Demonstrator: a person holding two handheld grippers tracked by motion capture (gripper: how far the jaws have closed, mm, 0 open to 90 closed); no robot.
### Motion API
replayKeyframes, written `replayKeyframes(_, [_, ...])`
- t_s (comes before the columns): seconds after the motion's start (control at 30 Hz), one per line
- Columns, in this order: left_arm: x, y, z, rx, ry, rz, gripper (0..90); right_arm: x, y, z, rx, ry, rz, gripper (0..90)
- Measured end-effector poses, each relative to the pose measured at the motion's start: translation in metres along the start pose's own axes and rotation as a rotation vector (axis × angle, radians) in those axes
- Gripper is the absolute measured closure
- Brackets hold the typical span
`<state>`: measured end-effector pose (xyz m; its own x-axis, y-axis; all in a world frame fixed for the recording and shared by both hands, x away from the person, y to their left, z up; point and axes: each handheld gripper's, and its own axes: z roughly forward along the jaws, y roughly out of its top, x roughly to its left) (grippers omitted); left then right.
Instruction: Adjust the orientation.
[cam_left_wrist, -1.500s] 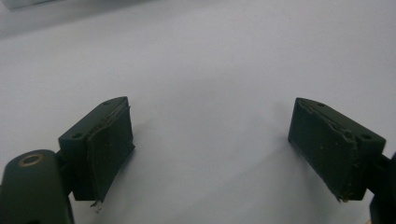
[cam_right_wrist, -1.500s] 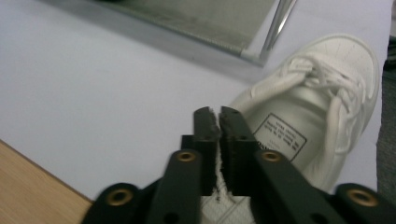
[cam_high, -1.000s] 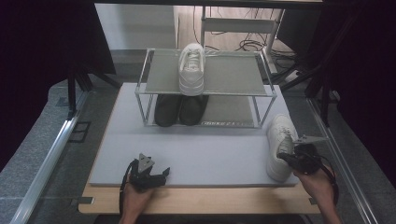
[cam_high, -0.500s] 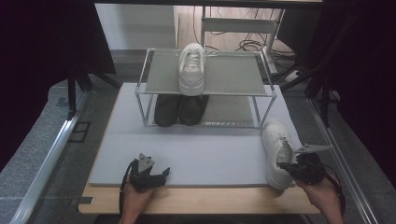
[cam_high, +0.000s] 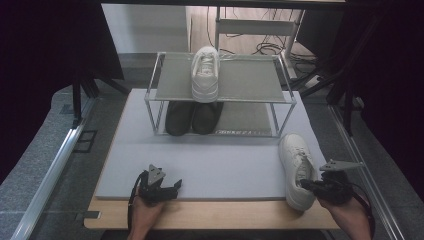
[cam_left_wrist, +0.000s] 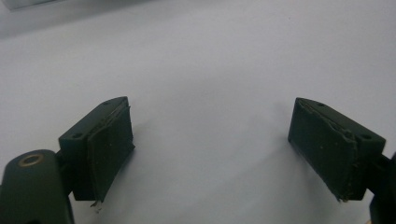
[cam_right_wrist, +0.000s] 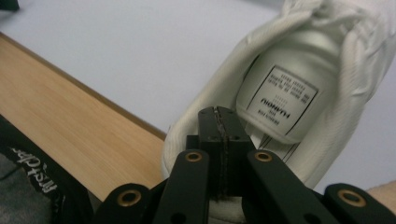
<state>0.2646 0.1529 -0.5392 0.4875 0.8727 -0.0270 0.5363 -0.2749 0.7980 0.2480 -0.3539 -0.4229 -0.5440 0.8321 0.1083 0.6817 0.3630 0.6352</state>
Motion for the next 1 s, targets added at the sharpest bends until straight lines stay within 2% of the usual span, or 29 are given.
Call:
replayKeyframes(0.13, [0.0, 0.0, 0.0, -0.001, 0.0, 0.0, 13.7, -0.001, 0.005, -0.007, -0.024, -0.01, -0.002, 87.2])
replayKeyframes(0.33, [0.0, 0.0, 0.0, 0.0, 0.0, 0.0, 13.7, -0.012, 0.01, -0.018, -0.068, -0.042, 0.013, 88.4])
replayKeyframes(0.7, [0.0, 0.0, 0.0, 0.0, 0.0, 0.0, 13.7, -0.03, 0.015, -0.026, -0.098, -0.112, 0.044, 88.6])
replayKeyframes(1.0, [0.0, 0.0, 0.0, 0.0, 0.0, 0.001, 13.7, -0.033, 0.013, -0.016, -0.089, -0.099, 0.057, 88.8])
